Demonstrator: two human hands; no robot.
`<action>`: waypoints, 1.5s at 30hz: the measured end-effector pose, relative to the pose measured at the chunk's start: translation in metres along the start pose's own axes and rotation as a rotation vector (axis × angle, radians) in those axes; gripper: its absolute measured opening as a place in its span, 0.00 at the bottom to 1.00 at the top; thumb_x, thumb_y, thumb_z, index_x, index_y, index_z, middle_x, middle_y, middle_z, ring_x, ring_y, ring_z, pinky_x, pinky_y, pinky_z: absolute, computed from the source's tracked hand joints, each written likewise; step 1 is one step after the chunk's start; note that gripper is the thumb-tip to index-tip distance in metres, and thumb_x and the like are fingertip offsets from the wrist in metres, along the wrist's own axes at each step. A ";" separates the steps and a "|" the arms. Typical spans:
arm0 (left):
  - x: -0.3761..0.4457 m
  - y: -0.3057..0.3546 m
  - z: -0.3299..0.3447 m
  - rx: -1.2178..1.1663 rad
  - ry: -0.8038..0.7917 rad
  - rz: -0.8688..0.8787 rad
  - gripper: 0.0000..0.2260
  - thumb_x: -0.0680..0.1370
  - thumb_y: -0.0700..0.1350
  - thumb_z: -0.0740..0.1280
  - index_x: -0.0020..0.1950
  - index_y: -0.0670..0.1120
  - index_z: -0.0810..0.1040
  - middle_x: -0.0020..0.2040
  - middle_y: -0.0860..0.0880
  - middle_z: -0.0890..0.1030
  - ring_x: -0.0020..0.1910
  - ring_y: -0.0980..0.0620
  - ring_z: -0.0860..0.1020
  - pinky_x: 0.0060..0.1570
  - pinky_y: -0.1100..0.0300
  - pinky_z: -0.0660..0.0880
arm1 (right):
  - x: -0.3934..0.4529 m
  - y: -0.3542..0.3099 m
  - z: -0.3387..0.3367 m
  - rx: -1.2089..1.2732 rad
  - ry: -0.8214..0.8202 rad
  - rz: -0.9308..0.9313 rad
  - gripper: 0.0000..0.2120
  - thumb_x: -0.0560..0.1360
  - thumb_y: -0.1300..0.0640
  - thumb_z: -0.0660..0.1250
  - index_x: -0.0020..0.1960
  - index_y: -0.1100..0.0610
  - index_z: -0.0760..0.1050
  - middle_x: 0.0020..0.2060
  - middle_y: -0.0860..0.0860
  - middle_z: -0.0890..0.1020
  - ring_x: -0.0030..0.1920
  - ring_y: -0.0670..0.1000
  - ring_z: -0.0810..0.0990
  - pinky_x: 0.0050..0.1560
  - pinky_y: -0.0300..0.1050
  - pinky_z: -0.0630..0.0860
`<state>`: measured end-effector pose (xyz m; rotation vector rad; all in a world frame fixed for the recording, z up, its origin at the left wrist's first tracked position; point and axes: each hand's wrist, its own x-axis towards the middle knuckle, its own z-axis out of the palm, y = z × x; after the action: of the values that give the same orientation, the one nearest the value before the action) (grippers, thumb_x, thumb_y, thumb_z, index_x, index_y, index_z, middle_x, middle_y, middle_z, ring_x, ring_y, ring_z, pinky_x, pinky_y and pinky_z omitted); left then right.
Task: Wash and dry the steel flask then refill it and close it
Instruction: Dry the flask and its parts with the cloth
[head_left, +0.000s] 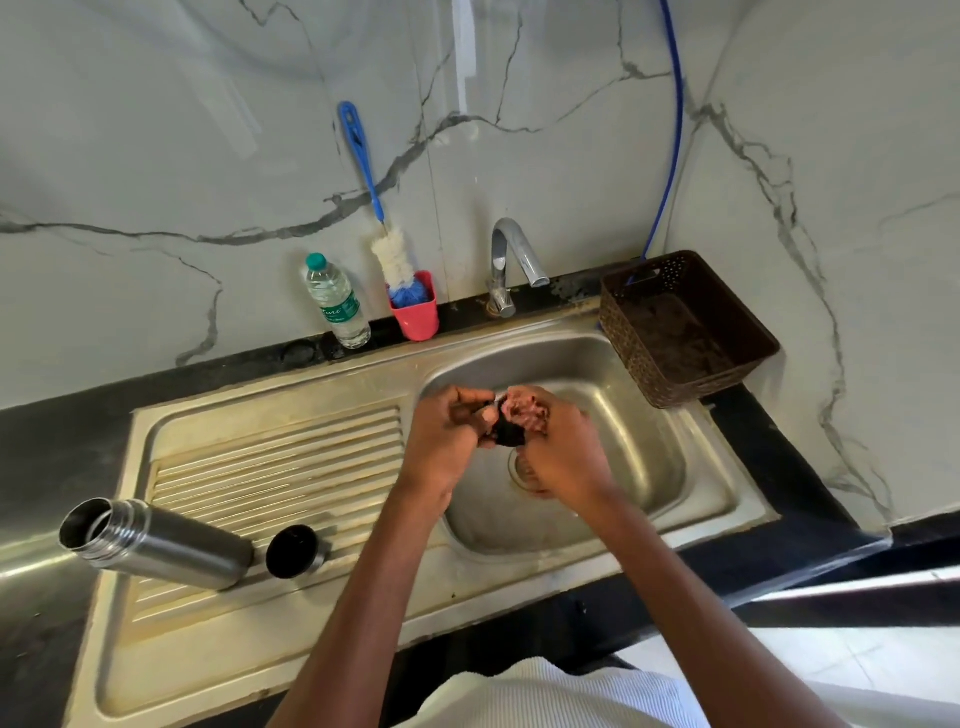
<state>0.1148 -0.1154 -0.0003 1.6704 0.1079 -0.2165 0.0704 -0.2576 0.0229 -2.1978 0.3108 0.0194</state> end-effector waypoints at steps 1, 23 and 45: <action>-0.002 -0.002 -0.002 -0.127 -0.015 -0.022 0.08 0.80 0.30 0.69 0.57 0.37 0.83 0.47 0.43 0.86 0.45 0.51 0.84 0.39 0.62 0.82 | 0.002 -0.004 -0.006 0.154 -0.056 0.138 0.18 0.76 0.69 0.62 0.60 0.54 0.81 0.43 0.49 0.86 0.41 0.46 0.84 0.40 0.37 0.79; 0.009 -0.043 0.000 -0.626 -0.146 -0.074 0.11 0.75 0.36 0.76 0.56 0.37 0.81 0.49 0.41 0.86 0.49 0.46 0.85 0.49 0.54 0.83 | 0.006 -0.017 -0.006 -0.085 0.004 -0.129 0.23 0.73 0.66 0.66 0.62 0.47 0.82 0.53 0.46 0.86 0.52 0.47 0.80 0.53 0.44 0.79; 0.000 -0.010 -0.015 -0.537 -0.146 -0.179 0.06 0.80 0.28 0.66 0.54 0.36 0.79 0.49 0.39 0.86 0.51 0.43 0.85 0.46 0.55 0.85 | 0.003 -0.023 -0.013 0.198 -0.099 0.029 0.33 0.72 0.74 0.60 0.69 0.47 0.79 0.50 0.47 0.85 0.39 0.44 0.82 0.35 0.26 0.73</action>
<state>0.1141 -0.0992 -0.0089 1.1066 0.1880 -0.4054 0.0778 -0.2552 0.0482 -1.9888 0.2766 0.1082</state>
